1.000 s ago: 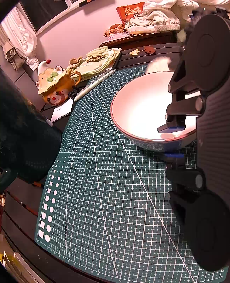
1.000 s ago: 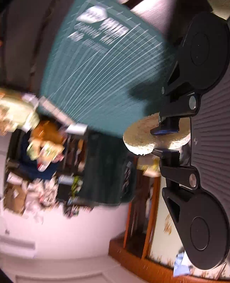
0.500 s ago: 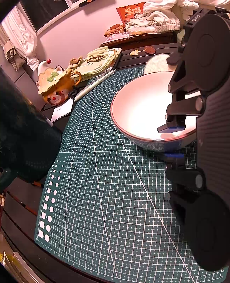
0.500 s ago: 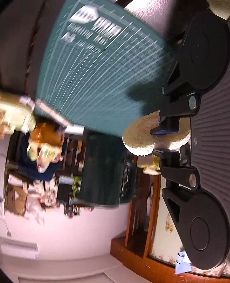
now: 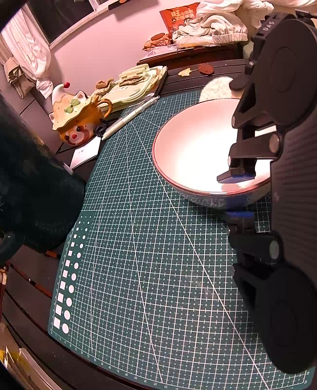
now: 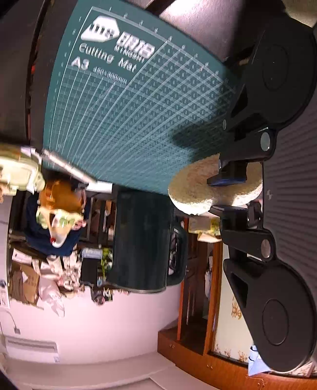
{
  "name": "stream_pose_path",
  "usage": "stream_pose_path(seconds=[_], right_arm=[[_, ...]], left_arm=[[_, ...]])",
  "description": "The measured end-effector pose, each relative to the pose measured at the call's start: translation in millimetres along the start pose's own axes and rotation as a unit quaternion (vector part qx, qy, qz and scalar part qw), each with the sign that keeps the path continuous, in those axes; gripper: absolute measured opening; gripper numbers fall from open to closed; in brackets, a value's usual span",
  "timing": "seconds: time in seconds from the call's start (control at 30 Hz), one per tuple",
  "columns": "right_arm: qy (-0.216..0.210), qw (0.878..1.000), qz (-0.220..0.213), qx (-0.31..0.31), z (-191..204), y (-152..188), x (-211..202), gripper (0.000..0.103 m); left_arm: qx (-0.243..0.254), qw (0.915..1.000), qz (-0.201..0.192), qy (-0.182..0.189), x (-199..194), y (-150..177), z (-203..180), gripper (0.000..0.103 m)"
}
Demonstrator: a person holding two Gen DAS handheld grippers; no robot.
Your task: Clean bowl
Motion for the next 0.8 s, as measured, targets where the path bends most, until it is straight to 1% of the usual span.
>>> stream_pose_path(seconds=[0.1,0.13,0.2,0.33,0.4,0.5,0.6,0.73,0.8], right_arm=[[-0.03,0.999,-0.01,-0.001,10.1,-3.6,-6.7,0.016],[-0.03,0.999,-0.01,-0.007,12.4,-2.9,-7.0,0.016],[-0.016,1.0,-0.005,-0.015,9.1,0.0,-1.9,0.016],[0.02,1.0,0.01,0.004,-8.2,5.3,5.0,0.016],[0.014,1.0,0.011,0.004,-5.8,5.7,4.4,0.016],[-0.003,1.0,0.002,-0.016,9.2,3.0,-1.1,0.016],[-0.013,1.0,-0.004,-0.018,12.7,1.4,-3.1,0.016],[-0.001,1.0,0.001,0.001,-2.1,3.2,2.3,0.016],[0.023,1.0,0.009,0.001,-10.5,6.1,6.4,0.016]], left_arm=[[-0.001,1.0,0.001,0.0,-0.2,-0.5,0.0,0.022],[-0.001,1.0,0.001,0.0,-0.3,-0.5,0.0,0.022],[-0.001,1.0,0.001,0.001,-0.7,-0.2,0.1,0.022],[-0.002,1.0,0.001,0.0,1.8,-5.0,-1.8,0.022],[-0.003,1.0,0.002,0.001,2.1,-5.3,-1.5,0.022],[-0.005,1.0,0.002,0.002,2.6,-5.1,-1.9,0.022],[-0.006,1.0,0.003,0.002,2.4,-4.1,-2.2,0.022],[-0.005,1.0,0.002,0.002,2.3,-4.4,-1.1,0.022],[-0.005,1.0,0.002,0.002,2.5,-5.4,-0.7,0.022]])
Point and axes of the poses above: each gripper's, at about its wrist camera, not at the fingertips, and x roughly the way its jaws point, z to its left, y to its underside, the point moved 3 cm from there along x, roughly the way its jaws point, and after that the axes turned 1 degree about -x, right-handed, at the moved point
